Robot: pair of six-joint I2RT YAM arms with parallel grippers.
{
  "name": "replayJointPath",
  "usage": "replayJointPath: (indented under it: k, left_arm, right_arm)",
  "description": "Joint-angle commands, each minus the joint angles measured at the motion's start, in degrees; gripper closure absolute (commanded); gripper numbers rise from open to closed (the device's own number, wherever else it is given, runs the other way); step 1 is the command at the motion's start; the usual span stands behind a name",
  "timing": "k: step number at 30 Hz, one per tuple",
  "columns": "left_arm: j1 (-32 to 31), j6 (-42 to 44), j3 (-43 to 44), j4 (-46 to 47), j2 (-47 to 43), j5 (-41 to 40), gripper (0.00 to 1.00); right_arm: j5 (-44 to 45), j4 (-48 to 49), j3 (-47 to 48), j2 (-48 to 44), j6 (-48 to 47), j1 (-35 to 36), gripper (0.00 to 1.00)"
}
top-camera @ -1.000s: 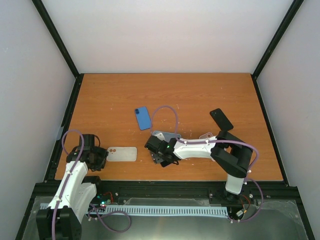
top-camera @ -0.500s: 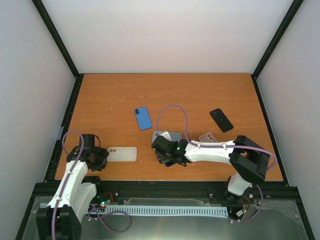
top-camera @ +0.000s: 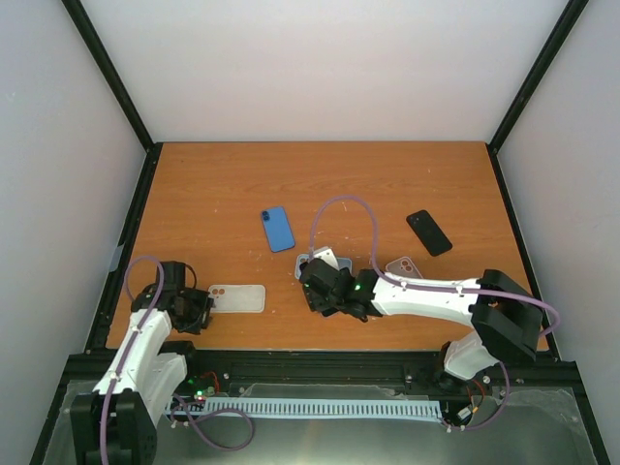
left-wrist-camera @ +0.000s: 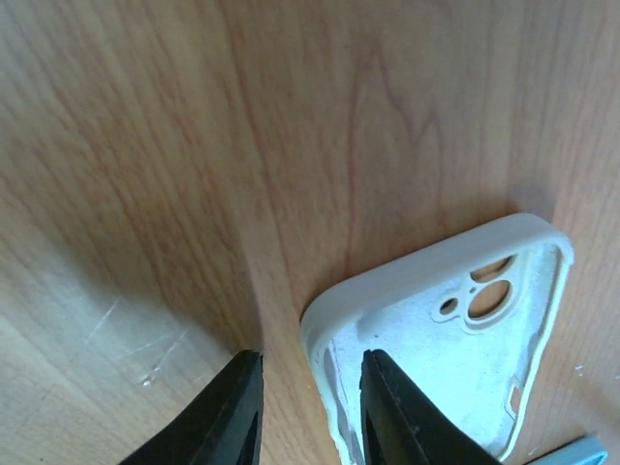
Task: Put the phone into the phone case
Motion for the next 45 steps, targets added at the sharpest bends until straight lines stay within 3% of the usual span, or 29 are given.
replayJointPath:
  k: [1, 4, 9, 10, 21, 33, 40, 43, 45]
  left_arm:
    - [0.35, -1.7, -0.41, 1.6, 1.94, 0.71, 0.72]
    - [0.41, -1.73, -0.82, 3.0, 3.45, 0.74, 0.77]
    - [0.41, 0.43, -0.55, 5.58, 5.05, 0.64, 0.99]
    - [0.41, 0.79, -0.46, 5.78, 5.06, 0.77, 1.0]
    - [-4.2, 12.25, 5.72, 7.32, 8.44, 0.72, 1.0]
    - [-31.69, 10.34, 15.8, 11.04, 26.4, -4.48, 1.0]
    - [-40.03, 11.73, 23.49, 10.54, 37.83, -5.56, 0.99]
    - [-40.04, 12.16, 24.51, 10.84, 39.0, -5.81, 0.94]
    - [-40.11, 12.49, 24.99, 11.24, 38.48, -5.93, 0.79]
  right_arm:
    - [2.84, 1.24, -0.88, -2.82, 0.79, 0.44, 0.47]
    - [3.1, 1.01, -1.16, -3.57, 1.03, 0.44, 0.48]
    - [3.92, 0.25, -1.79, -6.45, 1.17, 0.46, 0.48]
    - [4.12, 0.13, -2.02, -7.31, 1.09, 0.44, 0.48]
    - [0.22, 2.76, -5.08, -16.73, 2.02, 0.44, 0.48]
    - [-4.49, 9.35, -10.02, -21.15, 1.76, 0.42, 0.49]
    - [-7.68, 16.86, -15.27, -22.43, 2.77, 0.42, 0.49]
    - [-8.68, 19.22, -16.38, -22.08, 3.01, 0.48, 0.49]
    - [-9.51, 20.22, -16.3, -21.47, 2.73, 0.44, 0.49]
